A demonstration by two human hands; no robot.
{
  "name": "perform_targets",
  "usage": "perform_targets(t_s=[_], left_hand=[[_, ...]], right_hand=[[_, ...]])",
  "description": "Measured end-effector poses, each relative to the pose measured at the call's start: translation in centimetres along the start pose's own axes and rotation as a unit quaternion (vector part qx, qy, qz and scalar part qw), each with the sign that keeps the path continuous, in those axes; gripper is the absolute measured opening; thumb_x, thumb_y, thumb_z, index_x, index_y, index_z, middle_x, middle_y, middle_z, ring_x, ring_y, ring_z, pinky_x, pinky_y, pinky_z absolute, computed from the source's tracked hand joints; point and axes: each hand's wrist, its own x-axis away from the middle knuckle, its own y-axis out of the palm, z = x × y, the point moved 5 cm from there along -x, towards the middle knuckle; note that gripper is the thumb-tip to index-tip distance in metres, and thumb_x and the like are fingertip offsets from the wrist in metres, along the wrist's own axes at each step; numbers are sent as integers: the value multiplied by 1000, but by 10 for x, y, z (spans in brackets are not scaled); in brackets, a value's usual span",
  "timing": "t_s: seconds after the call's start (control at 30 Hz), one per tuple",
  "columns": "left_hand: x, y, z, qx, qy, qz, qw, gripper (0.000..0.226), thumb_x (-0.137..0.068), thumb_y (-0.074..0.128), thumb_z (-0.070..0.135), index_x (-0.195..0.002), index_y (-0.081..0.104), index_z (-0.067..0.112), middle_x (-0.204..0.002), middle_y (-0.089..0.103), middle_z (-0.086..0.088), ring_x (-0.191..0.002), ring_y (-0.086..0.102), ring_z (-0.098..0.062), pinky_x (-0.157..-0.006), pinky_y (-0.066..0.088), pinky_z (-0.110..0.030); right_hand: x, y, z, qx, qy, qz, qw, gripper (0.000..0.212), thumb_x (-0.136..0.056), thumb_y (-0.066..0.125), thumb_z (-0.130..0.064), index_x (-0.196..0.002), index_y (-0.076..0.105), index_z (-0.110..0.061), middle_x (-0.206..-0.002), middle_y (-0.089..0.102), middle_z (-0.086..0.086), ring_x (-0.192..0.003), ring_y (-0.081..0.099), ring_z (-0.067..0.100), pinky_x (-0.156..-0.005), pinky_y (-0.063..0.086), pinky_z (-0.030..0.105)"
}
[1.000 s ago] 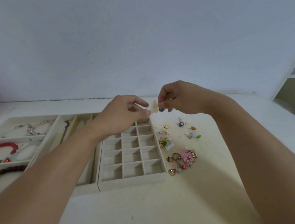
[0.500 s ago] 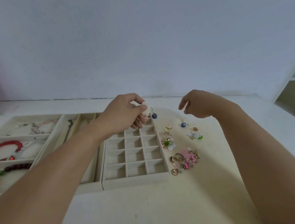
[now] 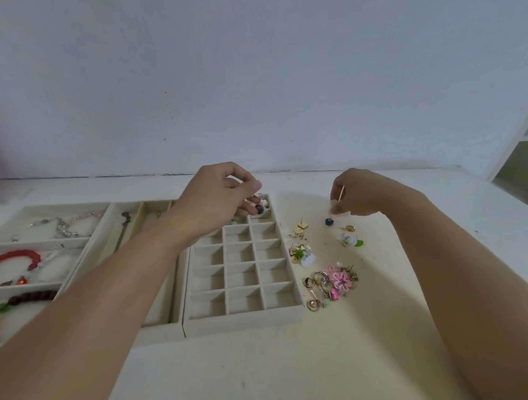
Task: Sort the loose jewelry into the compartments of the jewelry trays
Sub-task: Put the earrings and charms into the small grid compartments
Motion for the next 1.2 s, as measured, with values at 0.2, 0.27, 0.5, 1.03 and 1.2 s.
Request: perform_targets(t_s=[0.2, 0.27, 0.5, 1.03, 1.2], left_hand=[[3, 1, 3, -83, 29, -13, 996, 16, -100, 59, 9, -100, 75, 14, -89, 76, -11, -69, 71, -8, -73, 58, -22], [4, 1, 4, -86, 32, -10, 996, 18, -101, 58, 10, -102, 76, 14, -90, 76, -10, -68, 68, -5, -72, 57, -20], [3, -2, 6, -73, 15, -7, 997, 16, -99, 62, 20, -97, 77, 16, -94, 77, 1, -71, 72, -9, -73, 58, -21], [2, -9, 3, 15, -2, -31, 999, 12, -92, 72, 22, -92, 78, 11, -78, 76, -5, -64, 66, -11, -55, 49, -16], [-1, -17, 1, 8, 9, 36, 999, 12, -89, 76, 25, -85, 78, 13, -72, 73, -1, -57, 61, -9, -51, 46, -14]], right_hand=[[23, -28, -43, -93, -117, 71, 986, 11, -88, 77, -28, -85, 67, -29, -83, 70, -12, -74, 69, 12, -62, 52, 26], [32, -33, -60, -113, -158, 88, 977, 13, -85, 80, -27, -83, 68, -31, -82, 70, -15, -72, 66, 5, -61, 49, 23], [55, -33, -98, -181, -275, 108, 938, 16, -77, 87, -17, -79, 73, -24, -73, 72, -15, -66, 65, -2, -55, 45, 14], [56, -27, -99, -260, -306, 167, 901, 17, -81, 81, -8, -77, 77, -24, -70, 69, -12, -60, 57, -1, -56, 41, 11], [43, -18, -93, -315, -218, 48, 923, 22, -91, 70, -2, -105, 68, -19, -90, 76, -7, -77, 71, 13, -73, 59, 32]])
